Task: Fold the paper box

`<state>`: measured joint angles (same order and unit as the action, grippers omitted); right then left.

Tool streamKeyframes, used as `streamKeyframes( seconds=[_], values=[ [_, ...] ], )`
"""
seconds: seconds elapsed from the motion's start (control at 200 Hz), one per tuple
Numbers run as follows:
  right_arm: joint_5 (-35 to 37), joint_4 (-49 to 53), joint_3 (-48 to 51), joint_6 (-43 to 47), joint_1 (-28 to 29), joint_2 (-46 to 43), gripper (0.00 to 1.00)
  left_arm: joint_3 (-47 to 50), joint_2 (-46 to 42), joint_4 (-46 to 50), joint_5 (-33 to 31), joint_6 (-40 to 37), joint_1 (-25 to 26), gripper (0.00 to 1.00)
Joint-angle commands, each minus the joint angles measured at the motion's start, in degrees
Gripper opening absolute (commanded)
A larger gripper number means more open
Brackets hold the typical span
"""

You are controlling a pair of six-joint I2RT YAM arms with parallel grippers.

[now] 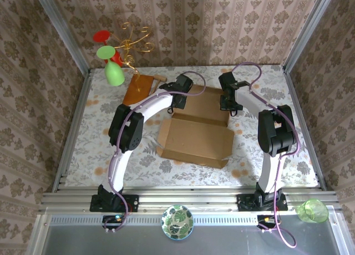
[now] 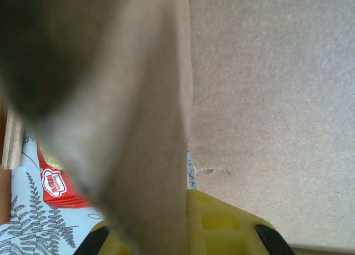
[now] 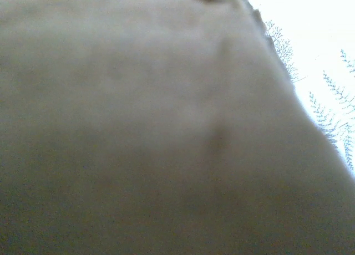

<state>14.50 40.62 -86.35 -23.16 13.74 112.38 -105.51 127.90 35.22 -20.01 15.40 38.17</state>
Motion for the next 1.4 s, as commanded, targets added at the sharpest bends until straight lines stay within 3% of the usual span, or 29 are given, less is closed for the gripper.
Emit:
streamKeyframes(
  seconds=[0.0, 0.215, 0.385, 0.925, 1.115, 1.305, 1.395],
  values=[
    [-2.0, 2.1, -1.0, -0.4, 1.1, 1.6, 0.0, -0.9, 2.0, 4.0, 1.3, -1.0, 0.0, 0.0],
    [-1.8, 2.4, -0.8, -1.6, 1.1, 1.4, 0.0, -3.8, 0.0, 3.3, 8.4, -0.8, 0.0, 0.41],
    [-1.4, 3.1, -1.4, -2.7, 1.1, 1.9, 0.0, -7.5, -1.2, 6.9, 11.9, 1.9, -0.8, 0.52],
    [-2.2, 4.1, -2.0, -3.0, 0.8, 2.5, 0.0, -5.9, -3.5, 7.2, 11.5, 2.1, -5.3, 0.55],
    [-2.3, 4.3, -2.3, -3.0, 0.8, 2.5, 0.0, -13.8, 3.1, 10.9, 11.3, -0.7, -5.4, 0.47],
    [-2.5, 4.4, -2.5, -3.1, 0.8, 2.6, 0.0, -14.4, 5.2, 10.0, 10.0, -1.5, -5.2, 0.27],
    [-2.5, 4.5, -2.5, -3.3, 0.7, 2.7, 0.0, -16.1, 6.7, 11.8, 9.6, -2.2, -4.7, 0.27]
  ],
)
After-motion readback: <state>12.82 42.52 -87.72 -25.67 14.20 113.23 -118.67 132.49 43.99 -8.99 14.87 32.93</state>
